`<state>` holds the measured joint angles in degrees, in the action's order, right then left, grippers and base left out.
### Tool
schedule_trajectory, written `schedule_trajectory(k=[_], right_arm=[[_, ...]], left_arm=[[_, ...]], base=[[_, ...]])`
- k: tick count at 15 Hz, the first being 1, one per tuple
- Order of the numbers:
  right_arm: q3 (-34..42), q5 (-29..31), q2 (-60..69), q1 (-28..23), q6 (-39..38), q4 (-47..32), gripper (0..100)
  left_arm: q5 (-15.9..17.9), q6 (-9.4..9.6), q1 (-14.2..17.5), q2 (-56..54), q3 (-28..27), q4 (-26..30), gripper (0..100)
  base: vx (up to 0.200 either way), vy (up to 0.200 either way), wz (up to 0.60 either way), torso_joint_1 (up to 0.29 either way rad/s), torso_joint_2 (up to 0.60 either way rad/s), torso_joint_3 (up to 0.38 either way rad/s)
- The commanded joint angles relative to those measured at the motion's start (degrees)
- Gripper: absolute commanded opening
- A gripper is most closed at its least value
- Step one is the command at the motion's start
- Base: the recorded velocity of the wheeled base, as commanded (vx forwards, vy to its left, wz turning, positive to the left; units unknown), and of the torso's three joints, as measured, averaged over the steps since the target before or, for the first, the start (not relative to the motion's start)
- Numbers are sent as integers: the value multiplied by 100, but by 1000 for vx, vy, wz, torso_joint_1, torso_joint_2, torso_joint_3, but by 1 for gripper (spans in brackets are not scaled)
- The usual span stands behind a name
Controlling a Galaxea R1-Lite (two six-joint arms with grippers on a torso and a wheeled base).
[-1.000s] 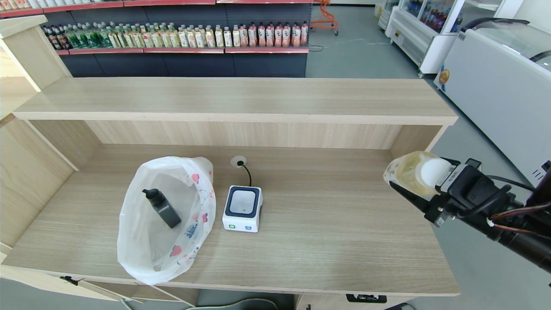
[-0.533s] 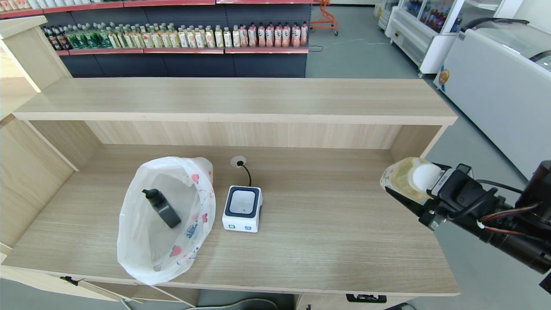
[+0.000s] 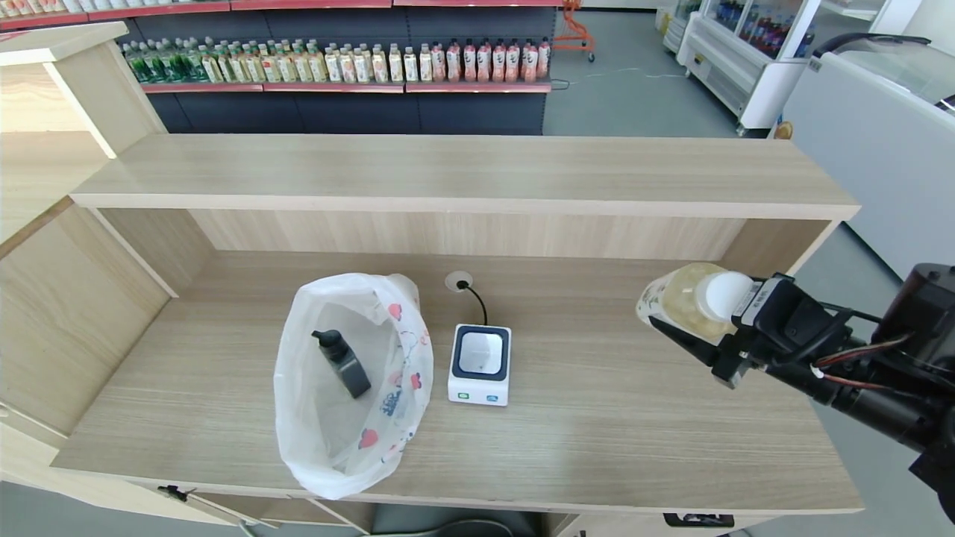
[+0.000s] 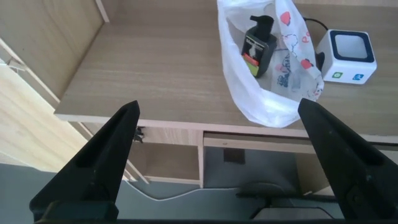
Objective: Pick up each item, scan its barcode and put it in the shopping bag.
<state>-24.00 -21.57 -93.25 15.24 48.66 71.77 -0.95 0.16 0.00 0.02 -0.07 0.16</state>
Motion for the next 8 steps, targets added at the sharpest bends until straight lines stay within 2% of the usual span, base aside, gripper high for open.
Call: schedule_trajectory(k=[1, 3, 5, 7, 8], right_arm=[[-315, -208, -396, -12, -103, 4, 0], [-482, -419, -598, -12, -164, 4, 0], [-597, -964, -932, -21, -164, 13, 0], [-597, -1060, -1108, -21, -156, 39, 0], [-606, -1104, -1187, -30, -147, 57, 0]], left_arm=[[-2, 2, 0, -2, -1, 2, 100], [-2, 11, 0, -2, -1, 2, 100], [-2, 11, 0, -2, -1, 2, 100], [-2, 11, 0, -2, -1, 2, 100], [-2, 11, 0, -2, -1, 2, 100]], base=[[0, 200, 0, -2, 7, -7], [0, 200, 0, 2, 5, 0], [0, 200, 0, 5, 5, 2], [0, 200, 0, 10, 5, 5], [0, 0, 0, 0, 0, 0]])
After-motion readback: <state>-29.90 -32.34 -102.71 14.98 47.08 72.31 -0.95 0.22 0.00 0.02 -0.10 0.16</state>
